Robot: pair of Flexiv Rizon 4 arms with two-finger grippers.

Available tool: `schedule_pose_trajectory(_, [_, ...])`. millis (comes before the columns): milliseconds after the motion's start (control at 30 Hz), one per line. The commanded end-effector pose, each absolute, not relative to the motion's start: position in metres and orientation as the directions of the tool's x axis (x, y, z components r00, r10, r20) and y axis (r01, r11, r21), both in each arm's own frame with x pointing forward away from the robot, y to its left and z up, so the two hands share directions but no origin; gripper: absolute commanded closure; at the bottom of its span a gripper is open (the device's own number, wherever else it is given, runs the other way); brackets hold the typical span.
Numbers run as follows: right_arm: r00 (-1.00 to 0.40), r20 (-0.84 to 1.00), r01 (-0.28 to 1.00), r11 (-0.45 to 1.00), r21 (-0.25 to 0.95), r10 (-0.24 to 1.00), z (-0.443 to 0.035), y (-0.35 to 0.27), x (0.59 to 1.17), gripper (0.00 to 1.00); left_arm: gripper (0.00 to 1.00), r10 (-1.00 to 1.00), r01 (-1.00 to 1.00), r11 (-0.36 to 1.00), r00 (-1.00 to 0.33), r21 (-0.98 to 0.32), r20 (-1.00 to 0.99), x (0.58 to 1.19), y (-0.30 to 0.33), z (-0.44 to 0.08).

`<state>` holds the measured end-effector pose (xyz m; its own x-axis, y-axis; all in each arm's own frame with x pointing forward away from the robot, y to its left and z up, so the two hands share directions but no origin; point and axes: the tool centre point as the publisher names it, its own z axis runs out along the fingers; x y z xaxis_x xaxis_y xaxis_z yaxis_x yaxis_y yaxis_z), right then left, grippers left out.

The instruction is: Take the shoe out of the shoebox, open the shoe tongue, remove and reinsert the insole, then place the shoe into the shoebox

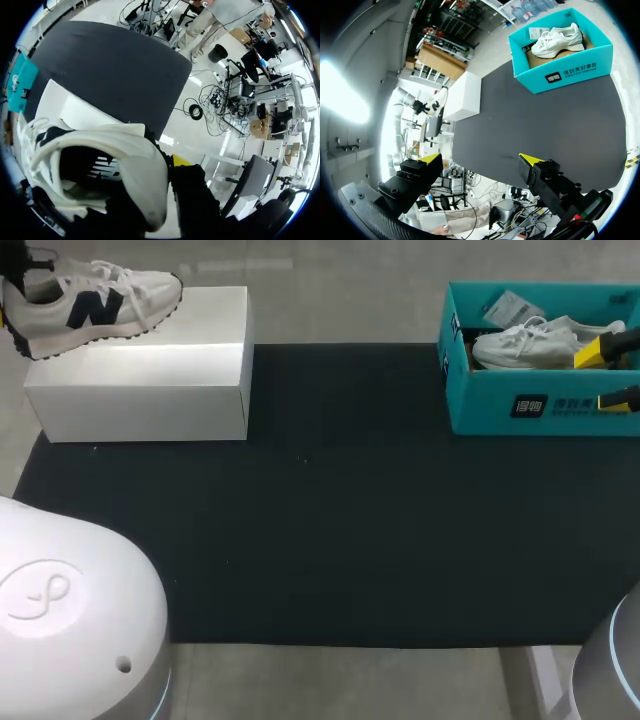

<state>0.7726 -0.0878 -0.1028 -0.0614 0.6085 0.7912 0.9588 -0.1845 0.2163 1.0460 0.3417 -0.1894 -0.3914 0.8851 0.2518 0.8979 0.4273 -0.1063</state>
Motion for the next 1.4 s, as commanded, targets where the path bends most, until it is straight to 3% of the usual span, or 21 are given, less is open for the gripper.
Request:
schedule_pose_trajectory(33, [-0.059, 0.790, 0.959, -0.186, 0.216, 0.611, -0.103, -0.088, 0.772, 0.00, 1.00, 0.978, 0.989, -0.051, 0.078, -0.139, 0.195, 1.039, 0.343, -0.188])
schedule_pose_trajectory(500, [-0.059, 0.790, 0.959, -0.186, 0.216, 0.611, -0.103, -0.088, 0.772, 0.00, 1.00, 0.976, 0.990, -0.044, 0.072, -0.137, 0.208, 1.041, 0.343, -0.189])
schedule_pose_trajectory(633, [-0.059, 0.790, 0.959, -0.186, 0.216, 0.611, -0.103, -0.088, 0.772, 0.00, 1.00, 0.982, 0.994, 0.069, -0.052, -0.088, 0.182, 1.052, 0.345, -0.191])
schedule_pose_trajectory(767, [-0.059, 0.790, 0.959, -0.186, 0.216, 0.611, -0.103, -0.088, 0.772, 0.00, 1.00, 0.980, 0.993, 0.088, -0.072, -0.080, 0.187, 1.062, 0.341, -0.195])
schedule_pose_trajectory(967, [-0.059, 0.790, 0.959, -0.186, 0.216, 0.611, -0.103, -0.088, 0.772, 0.00, 1.00, 0.971, 0.999, 0.032, -0.020, -0.043, 0.240, 1.081, 0.338, -0.206])
schedule_pose_trajectory(1033, [-0.059, 0.790, 0.959, -0.186, 0.216, 0.611, -0.103, -0.088, 0.772, 0.00, 1.00, 0.973, 0.996, -0.016, 0.035, -0.087, 0.229, 1.087, 0.336, -0.208])
schedule_pose_trajectory(1400, [-0.059, 0.790, 0.959, -0.186, 0.216, 0.611, -0.103, -0.088, 0.772, 0.00, 1.00, 0.973, 0.996, -0.016, 0.035, -0.087, 0.229, 1.087, 0.336, -0.208])
